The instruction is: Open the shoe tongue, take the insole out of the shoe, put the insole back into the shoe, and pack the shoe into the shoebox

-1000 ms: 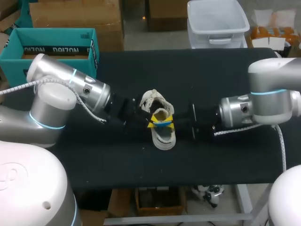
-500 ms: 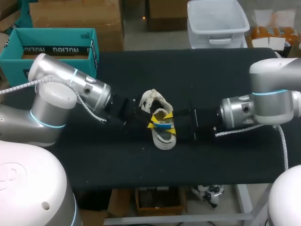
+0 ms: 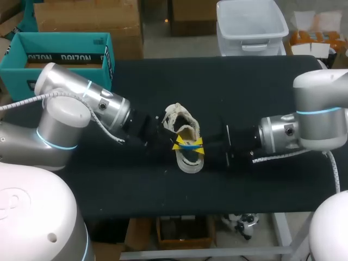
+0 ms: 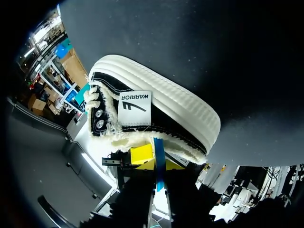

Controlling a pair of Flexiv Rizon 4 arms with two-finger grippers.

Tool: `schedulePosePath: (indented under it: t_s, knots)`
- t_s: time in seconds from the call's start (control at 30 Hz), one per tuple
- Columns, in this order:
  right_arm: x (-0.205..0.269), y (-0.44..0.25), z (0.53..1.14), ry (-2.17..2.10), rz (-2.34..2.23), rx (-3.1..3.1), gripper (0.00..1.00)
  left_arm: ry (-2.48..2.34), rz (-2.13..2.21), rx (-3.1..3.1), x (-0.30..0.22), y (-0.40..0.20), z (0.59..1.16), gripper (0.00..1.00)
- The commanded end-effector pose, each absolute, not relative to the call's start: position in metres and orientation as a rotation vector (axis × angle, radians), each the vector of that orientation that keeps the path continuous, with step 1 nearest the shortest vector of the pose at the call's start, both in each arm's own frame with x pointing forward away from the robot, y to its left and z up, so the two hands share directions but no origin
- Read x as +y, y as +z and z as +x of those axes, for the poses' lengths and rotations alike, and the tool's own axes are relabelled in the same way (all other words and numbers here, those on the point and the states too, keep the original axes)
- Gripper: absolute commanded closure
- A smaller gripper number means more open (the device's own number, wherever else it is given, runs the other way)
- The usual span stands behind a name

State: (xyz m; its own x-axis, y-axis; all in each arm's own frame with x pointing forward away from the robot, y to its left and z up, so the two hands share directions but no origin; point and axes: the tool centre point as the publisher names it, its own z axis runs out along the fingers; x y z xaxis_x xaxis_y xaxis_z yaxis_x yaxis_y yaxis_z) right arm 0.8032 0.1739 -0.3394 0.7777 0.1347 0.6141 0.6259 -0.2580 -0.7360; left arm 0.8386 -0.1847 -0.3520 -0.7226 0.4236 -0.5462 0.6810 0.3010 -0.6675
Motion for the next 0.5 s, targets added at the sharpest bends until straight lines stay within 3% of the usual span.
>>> schedulePosePath:
  t_s: [0.03,0.07,0.1,0.3,0.33,0.37,0.4,0.5]
  knots:
    - [0.175,-0.343,0.806,-0.52,-1.785,-0.595,1.0,-1.381,1.002,2.3,-0.183,-0.35,0.833,0.79]
    - [0.175,-0.344,0.807,-0.52,-1.785,-0.596,1.0,-1.382,1.005,2.295,-0.183,-0.348,0.832,0.58]
    - [0.175,-0.344,0.807,-0.521,-1.784,-0.598,1.0,-1.384,1.01,2.288,-0.182,-0.347,0.83,0.55]
    - [0.175,-0.346,0.809,-0.523,-1.786,-0.597,1.0,-1.4,1.036,2.251,-0.182,-0.342,0.823,0.54]
    - [0.175,-0.347,0.809,-0.522,-1.786,-0.596,1.0,-1.398,1.04,2.246,-0.182,-0.341,0.823,0.59]
    - [0.175,-0.347,0.81,-0.519,-1.787,-0.595,1.0,-1.398,1.041,2.244,-0.183,-0.341,0.823,0.88]
    - [0.175,-0.347,0.81,-0.518,-1.789,-0.594,1.0,-1.398,1.043,2.242,-0.183,-0.341,0.823,1.0]
    - [0.176,-0.349,0.813,-0.513,-1.796,-0.59,1.0,-1.39,1.044,2.246,-0.184,-0.342,0.826,1.0]
